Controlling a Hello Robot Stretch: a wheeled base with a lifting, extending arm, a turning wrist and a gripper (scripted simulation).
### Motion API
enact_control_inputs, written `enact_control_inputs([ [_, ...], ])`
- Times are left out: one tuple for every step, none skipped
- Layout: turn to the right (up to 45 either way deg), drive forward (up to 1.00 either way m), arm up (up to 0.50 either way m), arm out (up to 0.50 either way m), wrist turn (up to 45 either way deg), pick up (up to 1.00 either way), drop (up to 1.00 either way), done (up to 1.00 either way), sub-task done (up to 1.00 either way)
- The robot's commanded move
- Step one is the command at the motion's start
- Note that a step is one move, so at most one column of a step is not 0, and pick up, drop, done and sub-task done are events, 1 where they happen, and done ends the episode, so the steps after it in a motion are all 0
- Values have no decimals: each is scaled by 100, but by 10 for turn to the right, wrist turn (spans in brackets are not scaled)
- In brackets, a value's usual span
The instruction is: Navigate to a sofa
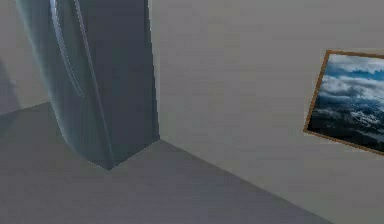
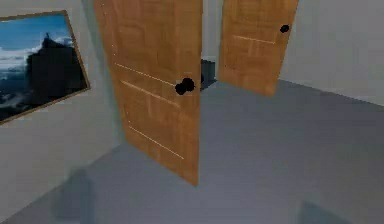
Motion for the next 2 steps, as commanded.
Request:
enact_control_inputs([
  [240, 0, 0, 0, 0, 0, 0, 0, 0],
  [0, 5, 0, 0, 0, 0, 0, 0, 0],
])
